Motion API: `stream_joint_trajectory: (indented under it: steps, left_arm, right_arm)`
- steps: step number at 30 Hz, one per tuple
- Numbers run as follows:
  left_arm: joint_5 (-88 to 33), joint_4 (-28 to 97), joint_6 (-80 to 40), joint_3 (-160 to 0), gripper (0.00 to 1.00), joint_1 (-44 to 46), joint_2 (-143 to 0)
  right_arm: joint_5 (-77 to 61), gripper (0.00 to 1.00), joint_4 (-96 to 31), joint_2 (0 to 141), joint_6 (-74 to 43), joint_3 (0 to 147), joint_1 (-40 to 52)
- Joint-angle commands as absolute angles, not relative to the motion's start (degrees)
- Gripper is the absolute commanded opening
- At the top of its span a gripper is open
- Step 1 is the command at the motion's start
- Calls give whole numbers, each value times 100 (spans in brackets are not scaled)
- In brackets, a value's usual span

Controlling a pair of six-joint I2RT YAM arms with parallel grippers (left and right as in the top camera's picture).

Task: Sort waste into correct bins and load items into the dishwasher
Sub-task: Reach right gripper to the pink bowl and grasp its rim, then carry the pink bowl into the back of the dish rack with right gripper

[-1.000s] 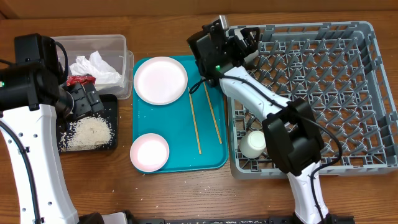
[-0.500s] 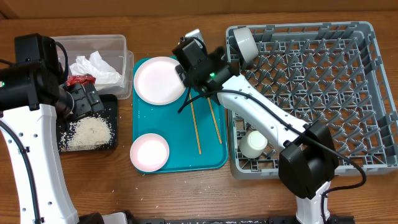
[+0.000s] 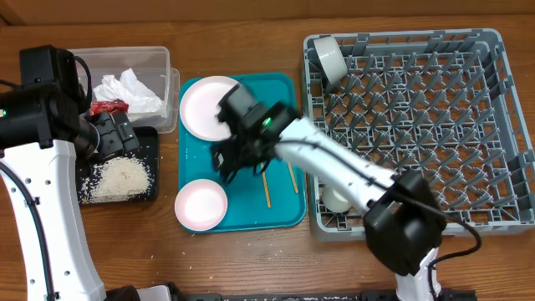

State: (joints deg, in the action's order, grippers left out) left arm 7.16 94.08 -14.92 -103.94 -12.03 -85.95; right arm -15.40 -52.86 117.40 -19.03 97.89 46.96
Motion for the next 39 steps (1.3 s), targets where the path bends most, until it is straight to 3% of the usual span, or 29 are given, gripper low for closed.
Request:
stream_joint_trajectory:
  steps: [1, 3, 8, 12, 13, 23, 25, 26, 34, 39]
  left_arm:
    - [788, 9402, -1546, -10366, 100, -1199, -8626]
    - [788, 9402, -1546, -10366, 100, -1197, -8626]
    - [788, 9404, -1546, -10366, 100, -1199, -8626]
    - [788, 9402, -1546, -10366, 100, -1197, -8626]
    - [788, 9402, -1546, -10366, 100, -1199, -8626]
    - [788, 9402, -1546, -10366, 100, -1197, -8626]
    - [788, 9402, -1546, -10366, 100, -1199, -8626]
    - [788, 9402, -1546, -10366, 100, -1199, -8626]
    - [788, 9404, -1546, -10366, 100, -1199, -8626]
    - [788, 9402, -1546, -10366, 100, -1197, -8626]
  right_arm:
    - [-1234, 84, -5227, 11992, -1981, 9675, 5133]
    - [-1225, 80, -5221, 12167, -2003, 9677, 5196]
    - [-1452, 46, -5231, 12339, -2132, 9684, 5048]
    - [-1553, 35, -5214, 12499, -2145, 9688, 5043]
    - [-1549, 25, -5260, 12512, -2145, 9741, 5043]
    - [-1549, 23, -5343, 12525, -2126, 9754, 5092]
    - [-1546, 14, -5341, 12525, -2123, 9765, 5094]
    - [-1549, 4, -5349, 12525, -2126, 9786, 5094]
    - [-1341, 4, -5771, 12245, -2126, 10346, 4635]
    - [-290, 4, -6519, 11727, -2130, 11135, 3977]
